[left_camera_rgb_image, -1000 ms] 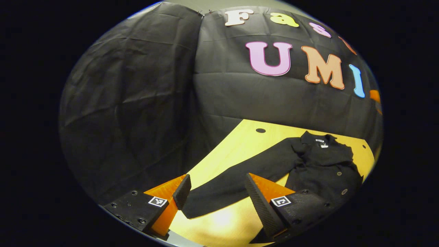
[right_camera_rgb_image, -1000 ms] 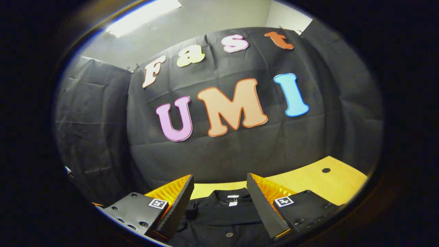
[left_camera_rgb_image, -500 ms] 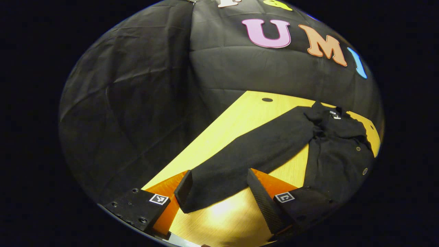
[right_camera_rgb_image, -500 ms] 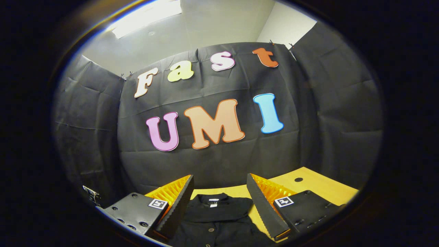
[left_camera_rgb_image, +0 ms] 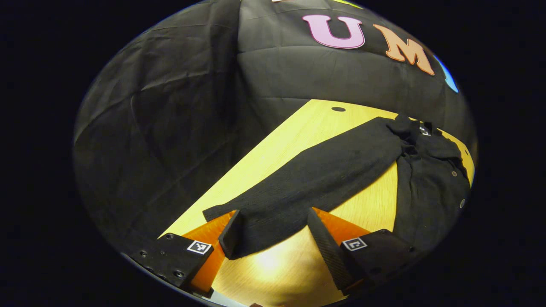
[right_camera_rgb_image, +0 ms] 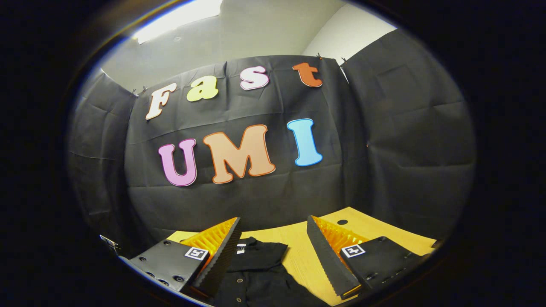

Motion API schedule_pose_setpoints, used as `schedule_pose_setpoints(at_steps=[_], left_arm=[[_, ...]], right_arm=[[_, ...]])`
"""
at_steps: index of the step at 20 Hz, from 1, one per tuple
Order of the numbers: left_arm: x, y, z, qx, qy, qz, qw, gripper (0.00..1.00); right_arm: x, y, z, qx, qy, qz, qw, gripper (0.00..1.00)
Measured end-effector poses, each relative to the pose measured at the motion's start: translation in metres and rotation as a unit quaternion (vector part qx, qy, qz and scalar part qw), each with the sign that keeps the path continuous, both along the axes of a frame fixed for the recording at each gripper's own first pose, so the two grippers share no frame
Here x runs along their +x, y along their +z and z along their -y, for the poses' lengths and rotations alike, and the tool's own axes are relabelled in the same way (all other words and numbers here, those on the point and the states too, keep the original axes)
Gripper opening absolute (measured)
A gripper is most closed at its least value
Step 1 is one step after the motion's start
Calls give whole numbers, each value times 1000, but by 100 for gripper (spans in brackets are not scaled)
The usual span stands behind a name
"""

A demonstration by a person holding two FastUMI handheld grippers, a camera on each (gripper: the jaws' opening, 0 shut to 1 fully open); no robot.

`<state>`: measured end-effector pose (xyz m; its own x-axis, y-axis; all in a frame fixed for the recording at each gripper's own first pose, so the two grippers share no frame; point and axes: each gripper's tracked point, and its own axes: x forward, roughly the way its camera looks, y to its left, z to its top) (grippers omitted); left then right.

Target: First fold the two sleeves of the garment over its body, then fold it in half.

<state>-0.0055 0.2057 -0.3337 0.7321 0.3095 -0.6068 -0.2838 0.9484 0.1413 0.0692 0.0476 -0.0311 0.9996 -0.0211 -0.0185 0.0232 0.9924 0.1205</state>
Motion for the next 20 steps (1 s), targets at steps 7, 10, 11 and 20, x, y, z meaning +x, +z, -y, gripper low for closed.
schedule_pose_setpoints(at_steps=[7, 10, 11, 20], left_arm=[[4, -3, 14, -34, -25, -10, 999, 80], [9, -6, 23, -28, -35, -16, 999, 45], [9, -7, 22, -16, -31, -22, 999, 25], [27, 20, 49, -54, -43, -14, 998, 0]], right_arm=[[-15, 1, 23, 11, -28, 8, 1000, 97], [-22, -6, 37, 18, -41, -1, 999, 97], [-24, -8, 41, 18, -45, -3, 999, 96], [-39, -13, 76, 13, -59, -21, 998, 97]])
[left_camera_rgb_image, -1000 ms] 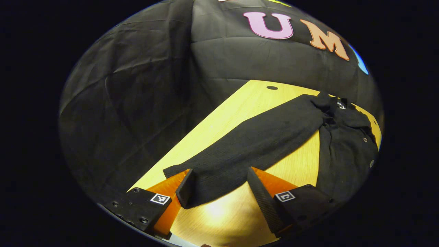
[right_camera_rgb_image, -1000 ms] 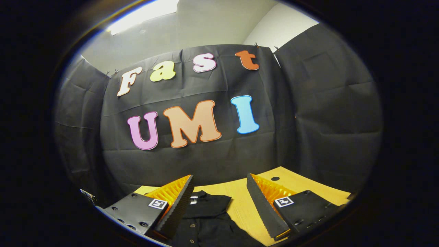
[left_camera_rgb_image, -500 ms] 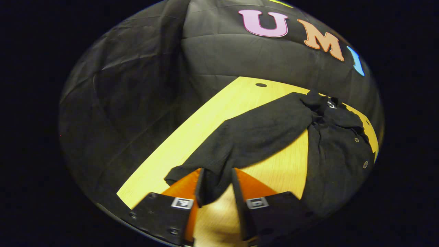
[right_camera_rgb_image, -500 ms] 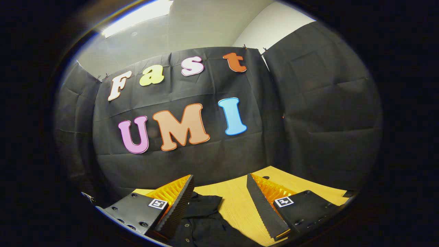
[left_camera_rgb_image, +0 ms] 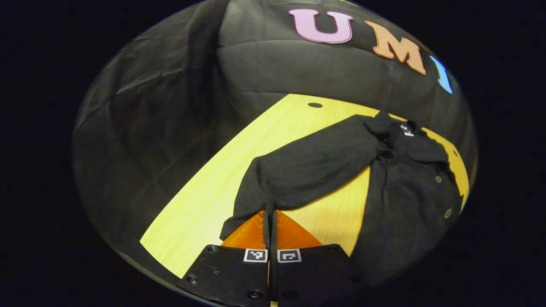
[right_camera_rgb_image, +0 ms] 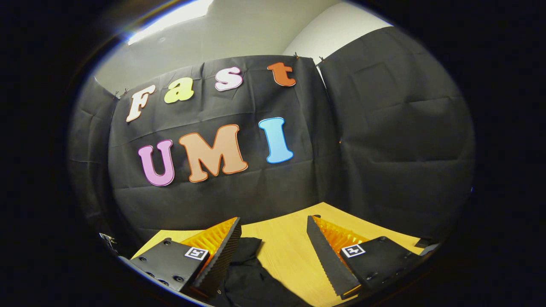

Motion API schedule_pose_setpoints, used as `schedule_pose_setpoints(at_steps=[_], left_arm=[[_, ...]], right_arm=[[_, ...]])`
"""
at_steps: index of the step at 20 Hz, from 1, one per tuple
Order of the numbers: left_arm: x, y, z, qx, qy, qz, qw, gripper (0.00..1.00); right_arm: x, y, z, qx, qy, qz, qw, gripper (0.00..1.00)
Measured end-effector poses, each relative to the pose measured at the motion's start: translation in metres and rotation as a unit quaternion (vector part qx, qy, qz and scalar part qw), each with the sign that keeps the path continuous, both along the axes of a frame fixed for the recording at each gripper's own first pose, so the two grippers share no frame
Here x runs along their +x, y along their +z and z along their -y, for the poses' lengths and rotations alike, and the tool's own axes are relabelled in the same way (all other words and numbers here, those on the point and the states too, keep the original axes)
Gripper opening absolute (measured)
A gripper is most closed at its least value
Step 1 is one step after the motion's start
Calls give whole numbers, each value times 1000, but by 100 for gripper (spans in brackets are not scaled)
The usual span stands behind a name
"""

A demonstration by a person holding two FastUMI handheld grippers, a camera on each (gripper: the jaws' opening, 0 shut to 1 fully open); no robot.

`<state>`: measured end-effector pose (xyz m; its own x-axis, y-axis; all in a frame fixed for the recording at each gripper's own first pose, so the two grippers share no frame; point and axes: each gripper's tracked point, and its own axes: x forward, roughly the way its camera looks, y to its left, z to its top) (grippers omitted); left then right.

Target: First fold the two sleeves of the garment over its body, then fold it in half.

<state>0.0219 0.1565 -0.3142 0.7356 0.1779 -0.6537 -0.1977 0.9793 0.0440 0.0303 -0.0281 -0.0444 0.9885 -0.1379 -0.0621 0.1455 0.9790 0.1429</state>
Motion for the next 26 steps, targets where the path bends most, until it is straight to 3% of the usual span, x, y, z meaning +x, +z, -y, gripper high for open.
schedule_pose_setpoints(at_steps=[5, 12, 14, 16, 18, 26], left_arm=[[32, 59, 41, -19, -21, 54, 998, 0], [82, 129, 141, -62, -93, 134, 985, 0], [95, 138, 177, -77, -111, 149, 980, 0], [110, 145, 214, -90, -129, 165, 974, 0], [126, 152, 252, -95, -149, 180, 968, 0], [164, 143, 402, -113, -246, 180, 946, 0]], right_arm=[[-1, 2, 14, -1, 6, -4, 1000, 97], [-10, 0, 37, -4, 8, -7, 1000, 97], [-15, -4, 46, -4, 5, -12, 1000, 94], [-18, -11, 55, -2, 2, -18, 1000, 100], [-21, -16, 62, 8, 1, -23, 1000, 97], [-14, -40, 98, 36, -10, -49, 998, 97]])
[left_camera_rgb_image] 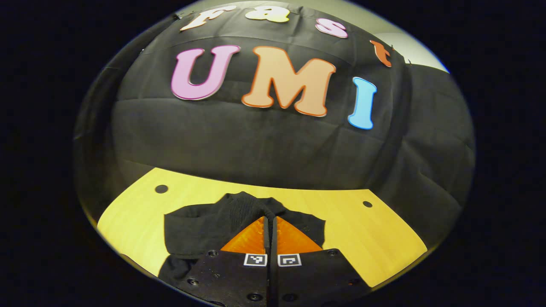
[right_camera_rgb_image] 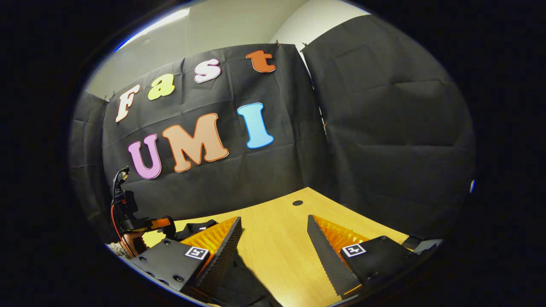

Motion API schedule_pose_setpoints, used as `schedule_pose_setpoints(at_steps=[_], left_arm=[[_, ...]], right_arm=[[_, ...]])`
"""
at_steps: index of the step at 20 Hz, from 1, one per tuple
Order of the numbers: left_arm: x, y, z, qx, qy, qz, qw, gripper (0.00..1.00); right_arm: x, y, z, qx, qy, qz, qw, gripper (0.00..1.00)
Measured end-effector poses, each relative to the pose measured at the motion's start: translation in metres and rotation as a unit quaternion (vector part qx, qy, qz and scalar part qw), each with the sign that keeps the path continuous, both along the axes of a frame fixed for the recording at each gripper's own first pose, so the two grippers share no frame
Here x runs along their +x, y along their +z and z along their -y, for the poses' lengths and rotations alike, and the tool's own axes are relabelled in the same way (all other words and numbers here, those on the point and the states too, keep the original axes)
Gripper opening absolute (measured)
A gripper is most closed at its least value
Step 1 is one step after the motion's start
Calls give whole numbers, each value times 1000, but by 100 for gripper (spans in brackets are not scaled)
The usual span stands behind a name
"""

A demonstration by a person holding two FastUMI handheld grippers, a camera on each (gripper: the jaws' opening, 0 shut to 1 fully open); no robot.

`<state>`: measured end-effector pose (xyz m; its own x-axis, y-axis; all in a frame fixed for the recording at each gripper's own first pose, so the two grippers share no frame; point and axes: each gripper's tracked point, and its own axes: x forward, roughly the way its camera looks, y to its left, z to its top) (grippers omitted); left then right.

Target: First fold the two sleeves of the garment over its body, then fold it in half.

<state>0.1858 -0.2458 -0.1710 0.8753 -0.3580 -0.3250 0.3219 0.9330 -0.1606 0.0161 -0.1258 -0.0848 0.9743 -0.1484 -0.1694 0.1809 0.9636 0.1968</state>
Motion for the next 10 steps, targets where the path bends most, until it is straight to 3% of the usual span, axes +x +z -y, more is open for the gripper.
schedule_pose_setpoints(at_steps=[4, 5, 6, 7, 10], left_arm=[[7, -17, 59, 8, -37, -5, 999, 0], [8, -23, 71, 8, -44, -11, 999, 0], [9, -29, 79, 10, -47, -17, 999, 0], [8, -38, 86, 15, -50, -27, 998, 0], [8, -57, 92, 16, -39, -41, 998, 0]], right_arm=[[6, -1, 18, 9, -11, 0, 1000, 97], [6, -3, 22, 10, -13, -1, 1000, 93], [6, -6, 26, 11, -14, -5, 1000, 97], [6, -9, 28, 12, -14, -8, 1000, 93], [5, -18, 34, 13, -15, -14, 1000, 97]])
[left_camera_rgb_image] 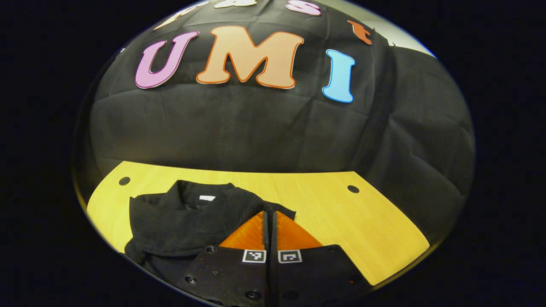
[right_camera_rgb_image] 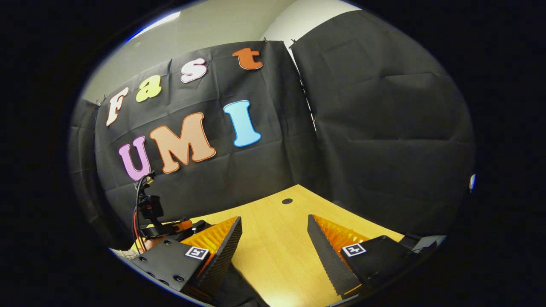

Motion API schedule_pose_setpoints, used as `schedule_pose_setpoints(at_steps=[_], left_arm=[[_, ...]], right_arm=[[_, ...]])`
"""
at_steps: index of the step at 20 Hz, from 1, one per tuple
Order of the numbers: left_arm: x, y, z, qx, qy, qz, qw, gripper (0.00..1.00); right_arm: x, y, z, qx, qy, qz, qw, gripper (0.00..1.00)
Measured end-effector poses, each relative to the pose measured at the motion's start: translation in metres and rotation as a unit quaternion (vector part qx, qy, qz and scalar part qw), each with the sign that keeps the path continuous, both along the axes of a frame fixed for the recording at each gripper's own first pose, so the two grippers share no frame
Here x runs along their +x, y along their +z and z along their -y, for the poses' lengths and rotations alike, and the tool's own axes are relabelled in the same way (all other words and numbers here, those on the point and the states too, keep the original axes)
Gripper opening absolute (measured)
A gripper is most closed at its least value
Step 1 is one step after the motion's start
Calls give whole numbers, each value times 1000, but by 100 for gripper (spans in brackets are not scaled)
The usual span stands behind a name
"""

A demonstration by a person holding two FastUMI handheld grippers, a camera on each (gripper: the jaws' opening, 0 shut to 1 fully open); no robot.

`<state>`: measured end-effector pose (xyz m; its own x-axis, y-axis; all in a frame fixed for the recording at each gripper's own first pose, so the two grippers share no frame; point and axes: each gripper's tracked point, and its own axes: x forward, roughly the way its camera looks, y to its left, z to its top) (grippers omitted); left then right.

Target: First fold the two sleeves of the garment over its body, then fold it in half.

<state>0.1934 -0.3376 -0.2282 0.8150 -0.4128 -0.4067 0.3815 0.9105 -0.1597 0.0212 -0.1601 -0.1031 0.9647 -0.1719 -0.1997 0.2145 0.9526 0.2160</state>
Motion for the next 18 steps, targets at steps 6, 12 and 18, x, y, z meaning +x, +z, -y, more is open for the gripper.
schedule_pose_setpoints(at_steps=[6, 12, 18], left_arm=[[9, -7, 7, -13, 25, -2, 1000, 4], [-2, 18, 21, -39, -3, 21, 999, 82], [-2, 81, -20, -43, 30, 108, 993, 95]], right_arm=[[1, -17, 1, 6, 7, -19, 1000, 97], [4, -30, -9, -5, 24, -31, 999, 98], [7, -46, -36, -22, 66, -50, 996, 97]])
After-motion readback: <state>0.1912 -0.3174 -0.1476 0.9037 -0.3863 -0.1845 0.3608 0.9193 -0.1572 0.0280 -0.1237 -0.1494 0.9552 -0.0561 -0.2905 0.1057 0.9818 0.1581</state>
